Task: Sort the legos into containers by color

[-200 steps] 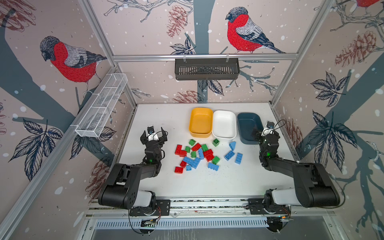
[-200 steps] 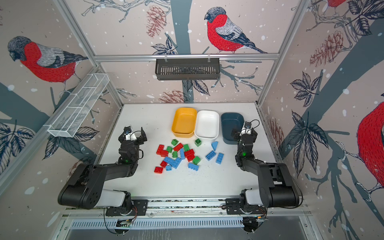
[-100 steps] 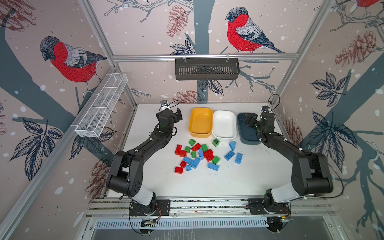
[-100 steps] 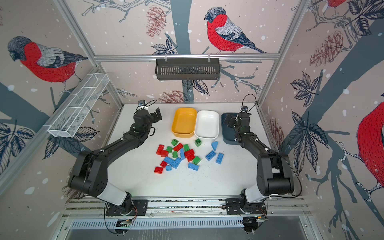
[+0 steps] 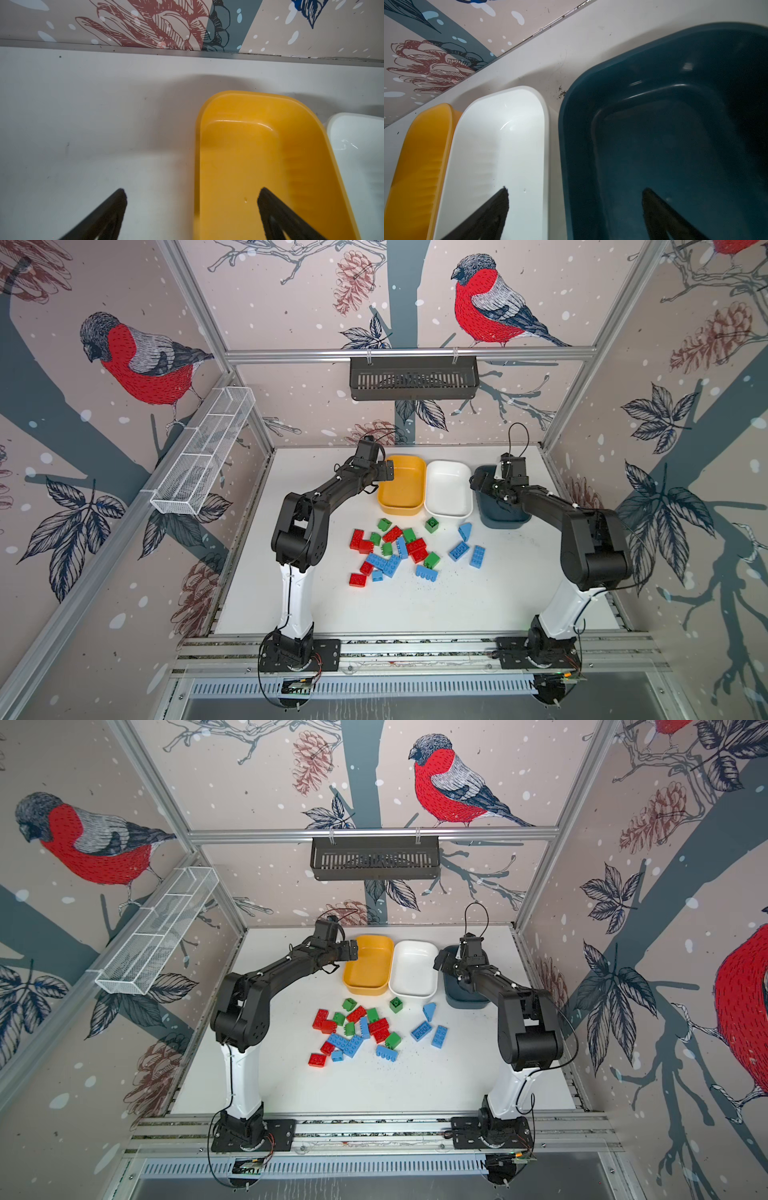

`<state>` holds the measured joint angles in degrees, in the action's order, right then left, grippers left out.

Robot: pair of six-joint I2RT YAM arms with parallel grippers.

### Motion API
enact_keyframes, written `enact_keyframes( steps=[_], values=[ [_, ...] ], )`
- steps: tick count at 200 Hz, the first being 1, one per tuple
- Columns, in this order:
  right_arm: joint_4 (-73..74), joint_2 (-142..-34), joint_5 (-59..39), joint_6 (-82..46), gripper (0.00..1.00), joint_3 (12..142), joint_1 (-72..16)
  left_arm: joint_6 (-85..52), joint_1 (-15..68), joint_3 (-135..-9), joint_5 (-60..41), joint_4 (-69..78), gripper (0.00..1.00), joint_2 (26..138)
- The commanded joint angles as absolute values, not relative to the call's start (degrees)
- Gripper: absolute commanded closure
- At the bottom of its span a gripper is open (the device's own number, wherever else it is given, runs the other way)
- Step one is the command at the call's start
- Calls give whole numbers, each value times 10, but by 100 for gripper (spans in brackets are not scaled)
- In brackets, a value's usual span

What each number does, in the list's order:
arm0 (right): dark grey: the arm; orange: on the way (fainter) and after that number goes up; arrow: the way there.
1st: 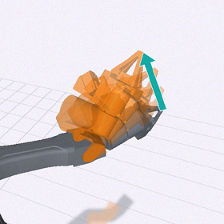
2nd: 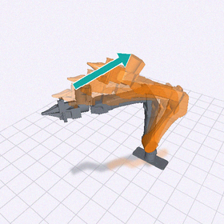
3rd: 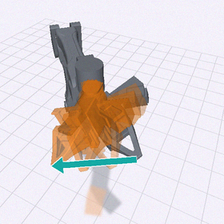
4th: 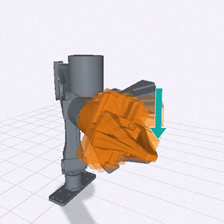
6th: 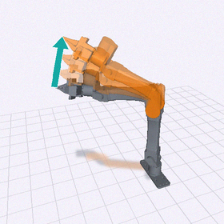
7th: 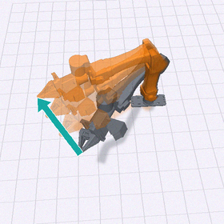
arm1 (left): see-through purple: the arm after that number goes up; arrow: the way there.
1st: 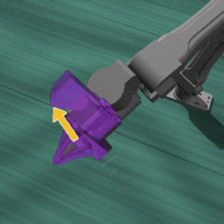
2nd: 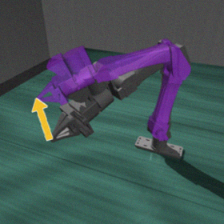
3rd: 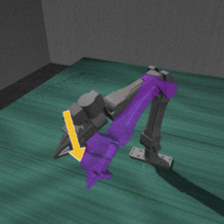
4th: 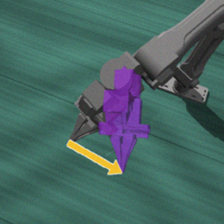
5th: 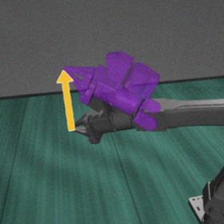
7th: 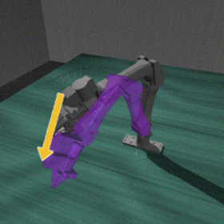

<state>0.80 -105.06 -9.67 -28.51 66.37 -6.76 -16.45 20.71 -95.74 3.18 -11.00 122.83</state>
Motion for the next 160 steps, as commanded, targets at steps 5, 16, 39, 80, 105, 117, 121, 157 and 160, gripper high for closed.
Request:
enact_keyframes(
  steps=[5, 16, 39, 80, 105, 117, 121, 157, 160],
  values=[
    [-25, -1084, -115, -279, 0, 700, -80, -148, 210, -1046, 40, -240, 2, 1290],
    [-27, -1095, -106, -280, 1, 711, -86, -148, 213, -1077, 53, -267, 1, 1312],
    [-52, -1116, -94, -270, 1, 742, -99, -143, 215, -1098, 66, -285, 1, 1332],
    [-78, -1130, -64, -252, 0, 766, -125, -156, 216, -1079, 127, -309, 2, 1325],
    [-78, -1134, -66, -255, 0, 770, -136, -154, 216, -1045, 133, -302, 1, 1307],
    [-79, -1135, -67, -253, 1, 772, -141, -153, 216, -1024, 134, -293, 1, 1295],
    [-80, -1136, -68, -253, 1, 773, -143, -154, 216, -1019, 135, -291, 1, 1291],
    [-75, -1139, -63, -254, 1, 771, -161, -146, 216, -971, 143, -276, 2, 1267],
    [-75, -1140, -62, -254, 1, 771, -162, -145, 216, -967, 143, -274, 2, 1265]
  ],
)
